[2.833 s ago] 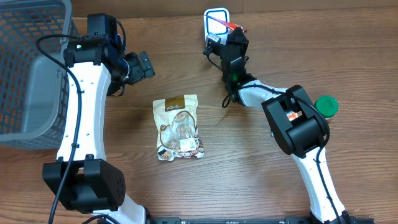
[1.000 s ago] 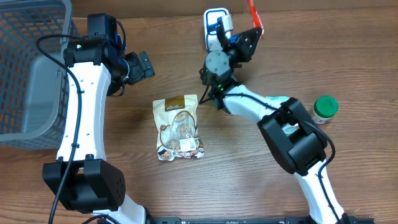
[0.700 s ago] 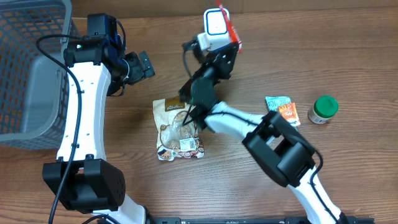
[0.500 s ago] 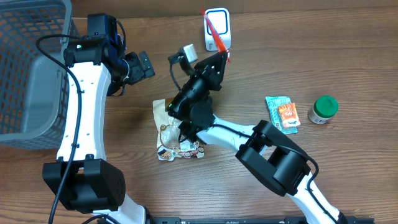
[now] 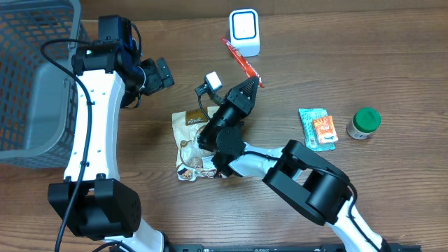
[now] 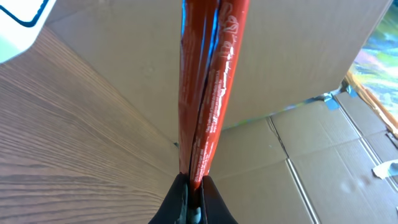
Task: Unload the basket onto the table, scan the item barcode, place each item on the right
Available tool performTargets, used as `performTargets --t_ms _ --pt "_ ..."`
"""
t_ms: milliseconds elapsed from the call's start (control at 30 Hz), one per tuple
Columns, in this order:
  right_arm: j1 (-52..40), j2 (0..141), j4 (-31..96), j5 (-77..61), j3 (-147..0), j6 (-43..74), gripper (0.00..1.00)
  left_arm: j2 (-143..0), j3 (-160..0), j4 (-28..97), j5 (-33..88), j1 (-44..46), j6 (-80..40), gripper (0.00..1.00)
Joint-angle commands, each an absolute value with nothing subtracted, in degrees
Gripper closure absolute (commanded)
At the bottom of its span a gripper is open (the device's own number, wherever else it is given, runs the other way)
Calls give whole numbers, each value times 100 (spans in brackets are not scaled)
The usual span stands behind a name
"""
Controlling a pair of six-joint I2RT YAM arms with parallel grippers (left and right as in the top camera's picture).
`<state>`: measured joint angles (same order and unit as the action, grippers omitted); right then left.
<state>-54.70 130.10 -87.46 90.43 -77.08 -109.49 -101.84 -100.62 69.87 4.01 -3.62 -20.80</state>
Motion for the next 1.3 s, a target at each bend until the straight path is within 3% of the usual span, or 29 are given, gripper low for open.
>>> performTargets --t_ms 0,867,967,1267 --pt "-5380 12490 -9070 9013 -7688 -10927 97 -10064 -10136 6984 386 -325 -2012 1" --pt "-5236 11887 -8805 8997 -7688 -10457 97 -10066 -10136 6984 386 -325 -2012 0" --pt "-5148 11323 -8051 9002 -7688 -9642 97 -10066 -10136 6984 386 -325 -2012 0" --pt "-4622 9894 -3903 8993 -7688 -6604 97 -10066 -10136 6984 386 -325 -2012 0"
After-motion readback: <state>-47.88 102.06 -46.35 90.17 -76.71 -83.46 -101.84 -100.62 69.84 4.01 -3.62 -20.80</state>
